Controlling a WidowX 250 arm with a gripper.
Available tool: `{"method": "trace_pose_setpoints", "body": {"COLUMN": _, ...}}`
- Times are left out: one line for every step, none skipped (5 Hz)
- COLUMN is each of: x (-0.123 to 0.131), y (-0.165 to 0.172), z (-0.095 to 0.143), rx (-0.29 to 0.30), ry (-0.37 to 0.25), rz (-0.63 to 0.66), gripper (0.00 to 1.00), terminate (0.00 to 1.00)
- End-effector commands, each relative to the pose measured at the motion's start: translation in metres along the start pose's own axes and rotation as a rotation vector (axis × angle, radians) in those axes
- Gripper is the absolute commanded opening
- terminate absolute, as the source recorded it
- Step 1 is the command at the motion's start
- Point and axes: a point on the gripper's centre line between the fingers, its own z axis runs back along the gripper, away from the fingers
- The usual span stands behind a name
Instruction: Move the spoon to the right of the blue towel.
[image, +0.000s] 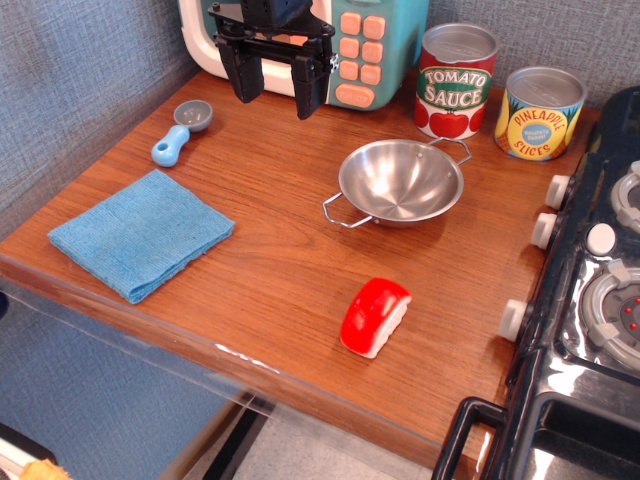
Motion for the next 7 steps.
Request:
{"method": "trace_pose_setpoints", "body": {"x": 0.0, "y": 0.0, "z": 0.0, "rx": 0.0, "ry": 0.0, "rz": 0.0, "gripper": 1.0, "terminate": 0.0}}
{"method": "trace_pose_setpoints", "body": {"x": -0.005, "y": 0.02, "z": -0.003, "rx": -0.001, "ry": 0.009, "rz": 0.051, "gripper": 1.0, "terminate": 0.0}}
{"method": "trace_pose_setpoints", "body": {"x": -0.015, "y": 0.051, "z": -0.007, "rx": 0.042, "ry": 0.014, "rz": 0.112, "gripper": 1.0, "terminate": 0.0}}
{"method": "trace_pose_setpoints", "body": {"x": -0.028, "y": 0.087, "z": -0.006, "rx": 0.17, "ry": 0.014, "rz": 0.135, "gripper": 1.0, "terminate": 0.0}}
{"method": "trace_pose_setpoints", "body": {"x": -0.038, "y": 0.112, "z": -0.016, "rx": 0.231, "ry": 0.017, "rz": 0.193, "gripper": 1.0, "terminate": 0.0}}
{"method": "trace_pose_setpoints", "body": {"x": -0.038, "y": 0.121, "z": -0.023, "rx": 0.265, "ry": 0.009, "rz": 0.26, "gripper": 1.0, "terminate": 0.0}}
{"method": "trace_pose_setpoints", "body": {"x": -0.034, "y": 0.127, "z": -0.034, "rx": 0.253, "ry": 0.024, "rz": 0.306, "gripper": 1.0, "terminate": 0.0}}
